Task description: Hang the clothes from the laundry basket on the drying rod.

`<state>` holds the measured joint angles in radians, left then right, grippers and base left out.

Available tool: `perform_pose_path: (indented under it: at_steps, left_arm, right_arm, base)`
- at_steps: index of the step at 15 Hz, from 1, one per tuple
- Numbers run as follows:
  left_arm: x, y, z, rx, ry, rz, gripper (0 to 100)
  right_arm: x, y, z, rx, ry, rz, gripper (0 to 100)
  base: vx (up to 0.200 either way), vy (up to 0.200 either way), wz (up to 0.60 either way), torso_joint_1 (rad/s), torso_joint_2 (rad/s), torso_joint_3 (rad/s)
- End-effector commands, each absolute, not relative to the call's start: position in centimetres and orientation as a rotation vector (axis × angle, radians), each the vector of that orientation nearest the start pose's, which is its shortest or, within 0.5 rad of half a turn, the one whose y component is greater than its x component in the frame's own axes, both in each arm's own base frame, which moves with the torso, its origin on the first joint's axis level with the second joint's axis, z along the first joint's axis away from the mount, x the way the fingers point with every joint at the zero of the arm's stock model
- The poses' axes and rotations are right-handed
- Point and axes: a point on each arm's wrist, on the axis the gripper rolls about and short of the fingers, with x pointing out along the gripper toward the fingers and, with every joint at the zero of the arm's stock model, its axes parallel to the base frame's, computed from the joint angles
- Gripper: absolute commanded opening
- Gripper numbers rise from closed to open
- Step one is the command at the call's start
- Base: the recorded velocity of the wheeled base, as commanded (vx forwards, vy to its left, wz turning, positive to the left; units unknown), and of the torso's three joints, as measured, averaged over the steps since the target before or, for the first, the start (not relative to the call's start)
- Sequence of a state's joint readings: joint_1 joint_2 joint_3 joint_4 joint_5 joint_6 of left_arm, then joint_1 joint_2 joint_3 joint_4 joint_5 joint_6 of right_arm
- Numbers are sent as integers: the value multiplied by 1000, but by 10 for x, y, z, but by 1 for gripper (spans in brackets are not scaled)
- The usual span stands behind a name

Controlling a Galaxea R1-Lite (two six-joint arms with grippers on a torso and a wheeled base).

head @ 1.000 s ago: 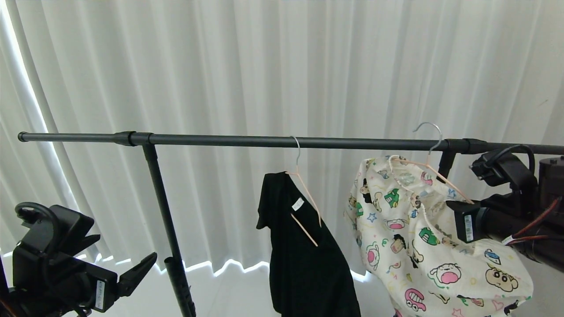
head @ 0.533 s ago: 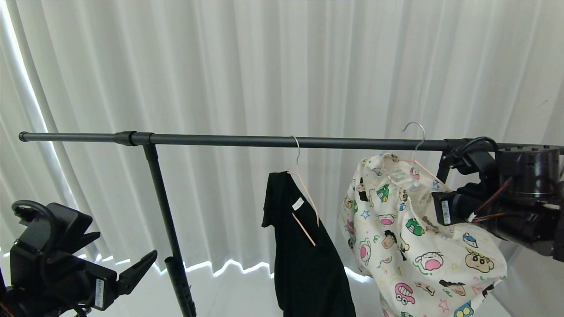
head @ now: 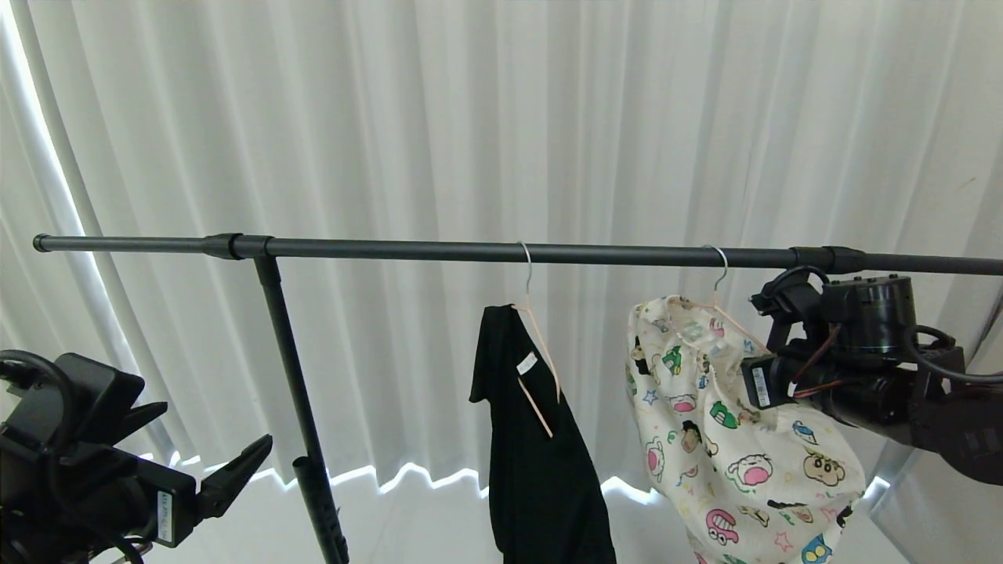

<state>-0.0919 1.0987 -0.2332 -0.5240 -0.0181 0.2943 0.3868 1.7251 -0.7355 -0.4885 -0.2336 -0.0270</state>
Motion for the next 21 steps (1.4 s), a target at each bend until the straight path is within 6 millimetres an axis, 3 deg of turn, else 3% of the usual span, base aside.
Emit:
perform_pose_path:
  at_steps: [1,2,3,6,12,15,17,21]
  left_arm:
    - [130,-12,149,304,322,-159,100]
    - [130,-12,149,304,322,-159,100]
    - [130,-12,148,302,324,-159,100]
    - [129,-12,146,296,334,-154,100]
    - [131,-8,145,293,344,-124,100]
    - [130,-4,147,292,338,-95,100]
    - [132,-3,149,291,334,-80,100]
    - [132,-3,149,292,337,-80,100]
  right_arm:
    - [275,107,141,-184,483,158,0]
    - [274,107,141,-184,483,160,0]
    - [272,106,142,-182,479,158,100]
    - [255,99,165,-169,405,156,100]
    - [191,71,220,-102,187,166,100]
    - [171,29,213,-275,335,-20,100]
    - [166,19,213,-288,355,-70,100]
    - [147,5,195,-410,405,-178,100]
  base:
    - [0,0,0,0,0,0]
    - [0,0,0,0,0,0]
    - [0,0,0,0,0,0]
    - [0,0,0,0,0,0]
    - [0,0,0,0,0,0]
    - [-67,0,0,1,1,2]
    - [-200,0,0,17,5,-5]
    - [-200,0,0,-6,0,1]
